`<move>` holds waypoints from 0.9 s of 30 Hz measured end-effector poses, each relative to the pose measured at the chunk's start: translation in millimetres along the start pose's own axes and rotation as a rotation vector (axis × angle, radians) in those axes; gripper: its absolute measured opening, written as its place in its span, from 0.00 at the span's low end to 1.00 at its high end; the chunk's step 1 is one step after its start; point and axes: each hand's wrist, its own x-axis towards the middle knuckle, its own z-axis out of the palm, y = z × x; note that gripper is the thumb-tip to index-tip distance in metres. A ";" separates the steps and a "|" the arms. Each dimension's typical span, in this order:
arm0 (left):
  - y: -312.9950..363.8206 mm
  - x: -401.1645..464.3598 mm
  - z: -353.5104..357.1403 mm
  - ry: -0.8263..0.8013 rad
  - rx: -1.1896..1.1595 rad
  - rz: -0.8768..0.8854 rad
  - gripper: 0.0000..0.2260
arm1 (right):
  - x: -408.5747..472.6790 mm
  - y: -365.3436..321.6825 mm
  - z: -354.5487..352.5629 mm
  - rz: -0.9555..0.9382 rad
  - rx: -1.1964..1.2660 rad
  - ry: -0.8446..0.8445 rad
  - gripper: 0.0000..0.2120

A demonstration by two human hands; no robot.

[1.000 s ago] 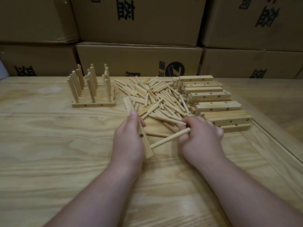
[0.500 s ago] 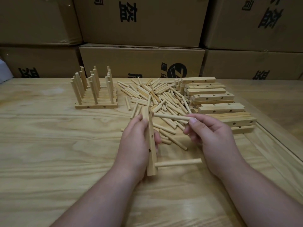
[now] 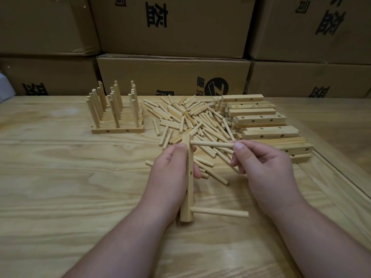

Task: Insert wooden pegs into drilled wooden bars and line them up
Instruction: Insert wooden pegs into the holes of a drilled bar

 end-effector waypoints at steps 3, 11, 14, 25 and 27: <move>-0.7 0.4 0.2 -0.023 0.028 0.008 0.15 | -0.5 -1.5 -0.2 -0.022 -0.039 0.037 0.07; -3.6 -1.0 -0.3 -0.011 0.059 0.049 0.16 | -4.0 -5.9 -0.1 -0.075 -0.084 0.042 0.06; -2.5 -0.8 -0.1 -0.017 0.061 0.058 0.14 | -4.5 -6.9 -1.9 -0.133 -0.132 0.031 0.07; -3.0 -0.8 -0.7 -0.058 0.082 0.053 0.15 | -5.5 -7.0 -2.5 -0.166 -0.233 -0.009 0.12; -4.2 -0.3 -0.2 -0.057 0.118 0.054 0.16 | -4.5 -5.3 -2.7 -0.122 -0.243 -0.035 0.14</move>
